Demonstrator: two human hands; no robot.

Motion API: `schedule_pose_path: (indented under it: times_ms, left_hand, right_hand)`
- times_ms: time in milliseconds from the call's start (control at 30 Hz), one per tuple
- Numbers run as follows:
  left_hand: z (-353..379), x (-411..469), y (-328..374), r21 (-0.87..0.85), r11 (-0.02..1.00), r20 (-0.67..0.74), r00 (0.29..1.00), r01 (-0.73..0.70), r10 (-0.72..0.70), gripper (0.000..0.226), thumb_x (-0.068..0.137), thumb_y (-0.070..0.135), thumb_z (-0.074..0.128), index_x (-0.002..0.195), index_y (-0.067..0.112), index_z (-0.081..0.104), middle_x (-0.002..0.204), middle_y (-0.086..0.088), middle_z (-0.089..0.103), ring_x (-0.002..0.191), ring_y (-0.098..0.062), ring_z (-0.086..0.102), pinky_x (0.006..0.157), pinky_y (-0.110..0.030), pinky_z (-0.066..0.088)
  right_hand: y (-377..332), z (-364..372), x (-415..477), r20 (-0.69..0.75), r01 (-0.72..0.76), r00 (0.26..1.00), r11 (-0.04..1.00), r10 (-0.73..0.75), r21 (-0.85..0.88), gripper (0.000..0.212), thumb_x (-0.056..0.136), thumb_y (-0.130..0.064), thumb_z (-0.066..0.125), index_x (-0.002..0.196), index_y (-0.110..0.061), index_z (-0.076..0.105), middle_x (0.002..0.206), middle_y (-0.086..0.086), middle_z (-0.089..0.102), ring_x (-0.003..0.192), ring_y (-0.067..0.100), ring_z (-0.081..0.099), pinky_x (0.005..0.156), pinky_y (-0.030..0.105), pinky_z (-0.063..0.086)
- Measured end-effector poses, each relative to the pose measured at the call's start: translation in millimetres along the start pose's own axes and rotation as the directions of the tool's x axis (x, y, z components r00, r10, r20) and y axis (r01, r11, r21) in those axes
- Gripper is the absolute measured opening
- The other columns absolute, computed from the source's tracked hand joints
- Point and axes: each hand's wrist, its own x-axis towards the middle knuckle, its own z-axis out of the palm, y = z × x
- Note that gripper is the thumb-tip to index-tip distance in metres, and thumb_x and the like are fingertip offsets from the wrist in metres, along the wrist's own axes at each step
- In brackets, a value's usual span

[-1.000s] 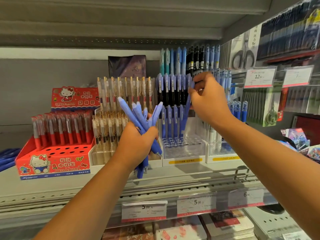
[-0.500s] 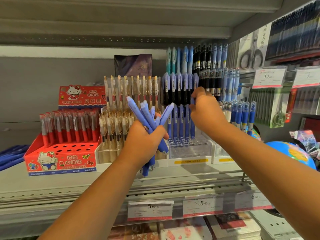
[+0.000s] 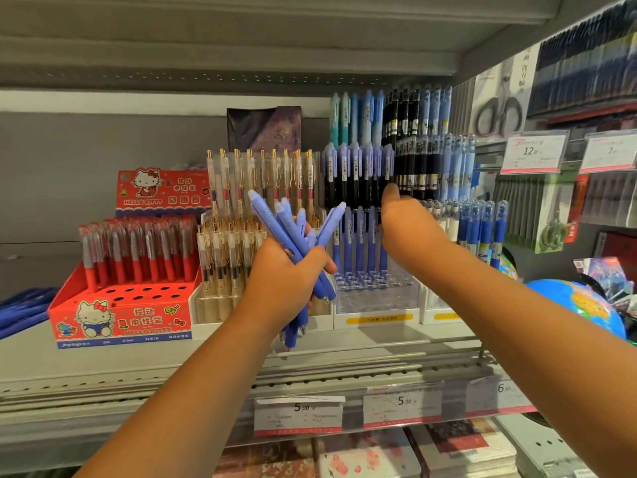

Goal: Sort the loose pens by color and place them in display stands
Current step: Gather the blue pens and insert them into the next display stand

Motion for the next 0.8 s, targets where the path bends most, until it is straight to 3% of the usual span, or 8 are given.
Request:
schedule_pose_path:
  times_ms: [100, 200, 267, 367, 500, 667, 733, 800]
  left_hand:
    - [-0.2, 0.6, -2.9, -0.021, 1.000, 0.004, 1.000, 0.000, 0.000, 0.026, 0.096, 0.011, 0.058, 0.072, 0.004, 0.066, 0.062, -0.010, 0.062, 0.041, -0.014, 0.052, 0.045, -0.024, 0.047]
    - [0.6, 1.6, -5.1, -0.028, 1.000, -0.006, 1.000, 0.003, -0.004, 0.027, 0.098, 0.017, 0.057, 0.076, 0.005, 0.067, 0.048, 0.002, 0.059, 0.042, -0.012, 0.053, 0.045, -0.024, 0.047]
    - [1.0, 2.6, -6.0, -0.021, 1.000, -0.012, 1.000, -0.008, 0.007, 0.024, 0.099, 0.018, 0.055, 0.091, -0.002, 0.064, 0.050, 0.004, 0.061, 0.042, -0.011, 0.053, 0.046, -0.026, 0.047]
    - [1.7, 3.4, -7.2, -0.009, 1.000, -0.046, 0.999, -0.023, 0.022, 0.028, 0.099, 0.018, 0.056, 0.124, 0.007, 0.056, 0.053, 0.008, 0.062, 0.042, -0.009, 0.053, 0.045, -0.028, 0.050]
    - [1.7, 3.4, -7.6, -0.010, 1.000, -0.069, 0.998, 0.006, -0.006, 0.055, 0.097, 0.021, 0.059, 0.146, 0.011, 0.038, 0.051, 0.005, 0.058, 0.044, -0.010, 0.056, 0.042, -0.024, 0.050]
    - [2.0, 0.8, -4.8, -0.053, 0.998, -0.016, 0.999, 0.027, -0.028, 0.057, 0.100, 0.017, 0.054, 0.150, 0.008, 0.031, 0.120, -0.021, 0.064, 0.094, -0.031, 0.067, 0.050, -0.027, 0.053]
    - [2.4, 0.3, -5.4, -0.069, 0.997, 0.033, 0.999, 0.030, -0.028, 0.054, 0.100, 0.014, 0.052, 0.150, 0.009, 0.031, 0.109, -0.005, 0.072, 0.083, -0.019, 0.070, 0.050, -0.022, 0.052]
    - [2.2, 1.3, -6.3, -0.088, 0.996, 0.046, 0.999, 0.013, -0.009, 0.064, 0.101, 0.013, 0.050, 0.155, 0.020, 0.017, 0.132, 0.000, 0.063, 0.109, -0.020, 0.064, 0.067, -0.021, 0.054]
  right_hand:
    - [-4.9, -3.3, -7.3, 0.041, -0.009, 0.999, 1.000, 0.009, -0.018, 0.079, 0.093, 0.006, 0.048, 0.153, -0.001, -0.003, 0.093, 0.018, 0.057, 0.064, 0.024, 0.054, 0.052, 0.035, 0.041]
    - [-12.6, -10.1, -19.0, -0.116, -0.014, 0.993, 0.995, 0.002, -0.102, 0.064, 0.097, -0.013, 0.051, 0.151, -0.005, 0.018, 0.129, 0.022, 0.052, 0.105, 0.038, 0.056, 0.071, 0.045, 0.046]
    - [-20.4, -16.7, -25.6, -0.148, 0.062, 0.988, 0.983, -0.036, 0.172, 0.040, 0.096, -0.016, 0.050, 0.135, -0.009, 0.043, 0.111, 0.013, 0.061, 0.093, 0.031, 0.059, 0.067, 0.045, 0.047]
    - [-35.8, -27.0, -33.7, 0.117, -0.048, 0.988, 0.512, -0.102, 0.857, 0.015, 0.095, -0.010, 0.050, 0.107, -0.015, 0.059, 0.090, 0.009, 0.063, 0.074, 0.020, 0.060, 0.055, 0.037, 0.055]
    - [-42.3, -25.8, -42.1, 0.108, -0.057, 0.965, 0.211, -0.237, 0.976, 0.018, 0.094, 0.000, 0.055, 0.105, -0.013, 0.063, 0.102, 0.012, 0.070, 0.086, 0.018, 0.070, 0.069, 0.026, 0.056]
    - [-35.5, -20.0, -43.5, 0.048, -0.013, 0.974, 0.158, -0.221, 0.987, 0.019, 0.097, 0.002, 0.052, 0.112, -0.007, 0.060, 0.099, 0.014, 0.070, 0.088, 0.024, 0.071, 0.077, 0.031, 0.057]
    - [-31.9, -21.4, -42.5, 0.022, -0.001, 0.983, 0.114, -0.180, 0.993, 0.019, 0.099, 0.001, 0.050, 0.115, -0.006, 0.057, 0.101, 0.018, 0.067, 0.092, 0.030, 0.071, 0.076, 0.030, 0.058]
    - [-28.1, -25.4, -40.5, -0.008, 0.018, 0.992, 0.080, -0.124, 0.997, 0.018, 0.100, -0.002, 0.049, 0.115, -0.011, 0.054, 0.102, 0.019, 0.064, 0.092, 0.032, 0.071, 0.074, 0.032, 0.059]
